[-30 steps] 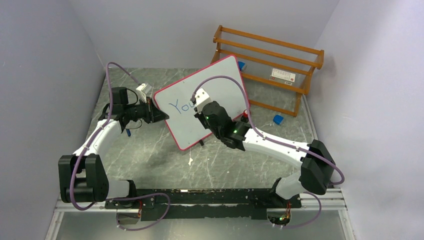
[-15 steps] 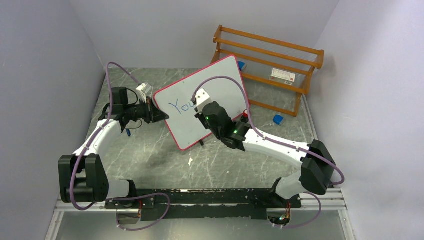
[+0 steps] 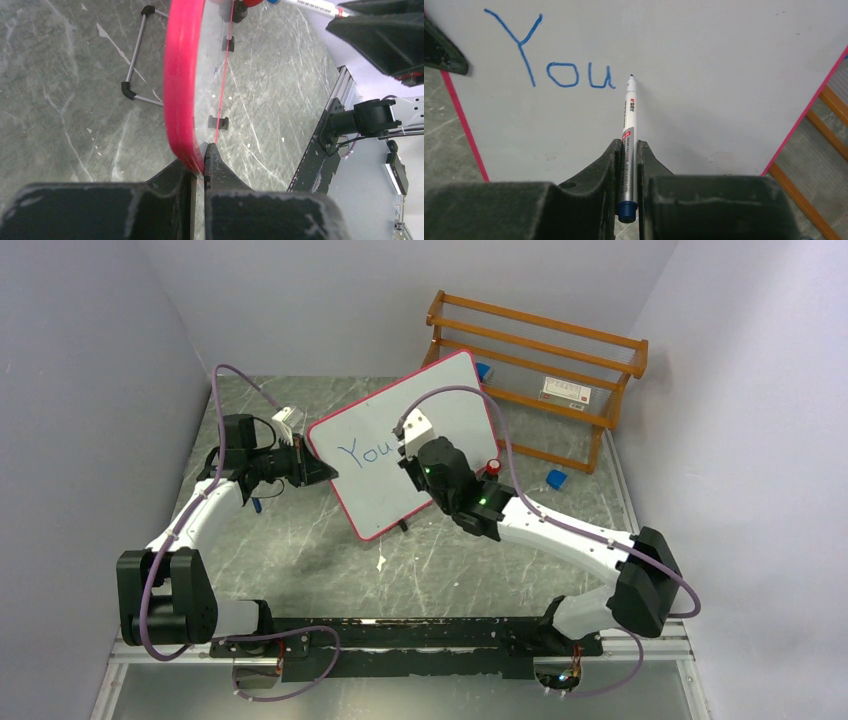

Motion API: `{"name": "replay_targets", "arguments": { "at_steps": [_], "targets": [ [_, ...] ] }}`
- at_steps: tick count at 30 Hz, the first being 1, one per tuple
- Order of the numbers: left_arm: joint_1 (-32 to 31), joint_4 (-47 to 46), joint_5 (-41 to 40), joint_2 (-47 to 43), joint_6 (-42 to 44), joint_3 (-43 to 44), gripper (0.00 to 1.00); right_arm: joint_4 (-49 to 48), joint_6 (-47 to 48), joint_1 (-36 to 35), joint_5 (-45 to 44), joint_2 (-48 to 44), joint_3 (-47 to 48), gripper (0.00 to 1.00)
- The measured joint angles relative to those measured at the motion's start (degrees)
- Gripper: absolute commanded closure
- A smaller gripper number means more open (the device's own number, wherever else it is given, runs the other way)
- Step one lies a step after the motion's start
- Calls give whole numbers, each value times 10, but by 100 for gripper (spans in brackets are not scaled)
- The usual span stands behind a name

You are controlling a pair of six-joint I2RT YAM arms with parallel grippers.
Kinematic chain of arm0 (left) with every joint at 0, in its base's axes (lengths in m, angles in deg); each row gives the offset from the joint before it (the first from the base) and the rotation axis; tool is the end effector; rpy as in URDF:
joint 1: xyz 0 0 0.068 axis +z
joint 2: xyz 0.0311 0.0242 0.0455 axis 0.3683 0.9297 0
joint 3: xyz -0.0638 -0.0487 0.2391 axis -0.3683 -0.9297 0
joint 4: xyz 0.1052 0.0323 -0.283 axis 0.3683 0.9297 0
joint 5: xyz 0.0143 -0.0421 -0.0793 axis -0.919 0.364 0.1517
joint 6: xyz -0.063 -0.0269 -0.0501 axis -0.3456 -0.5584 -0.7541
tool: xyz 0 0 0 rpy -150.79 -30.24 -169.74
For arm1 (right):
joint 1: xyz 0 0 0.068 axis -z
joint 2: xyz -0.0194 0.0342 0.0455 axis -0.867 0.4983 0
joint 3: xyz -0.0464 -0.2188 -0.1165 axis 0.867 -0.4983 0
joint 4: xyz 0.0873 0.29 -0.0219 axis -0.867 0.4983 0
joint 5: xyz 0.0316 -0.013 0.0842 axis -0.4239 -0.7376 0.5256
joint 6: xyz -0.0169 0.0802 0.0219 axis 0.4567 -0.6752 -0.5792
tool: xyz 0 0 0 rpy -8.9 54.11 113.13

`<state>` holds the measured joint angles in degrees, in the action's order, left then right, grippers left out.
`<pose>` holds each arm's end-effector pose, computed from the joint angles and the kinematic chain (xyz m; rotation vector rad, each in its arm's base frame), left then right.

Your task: Write a sentence on the whiteboard

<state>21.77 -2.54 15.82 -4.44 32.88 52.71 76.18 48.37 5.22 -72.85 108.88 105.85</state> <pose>0.3346 -0.0609 0.1945 0.4483 2.0649 -1.1220 0.2587 0.3117 0.2647 -0.6799 1.7756 0.1569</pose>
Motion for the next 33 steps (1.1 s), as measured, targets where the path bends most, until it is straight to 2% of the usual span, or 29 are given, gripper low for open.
{"name": "replay_targets", "arguments": {
  "at_steps": [12,33],
  "targets": [
    [0,1,-1,0,0,0,95,-17,-6,73,47,-20,-16,100],
    [-1,5,-2,0,0,2,95,-30,-1,86,74,-2,-16,100]
  ]
}}
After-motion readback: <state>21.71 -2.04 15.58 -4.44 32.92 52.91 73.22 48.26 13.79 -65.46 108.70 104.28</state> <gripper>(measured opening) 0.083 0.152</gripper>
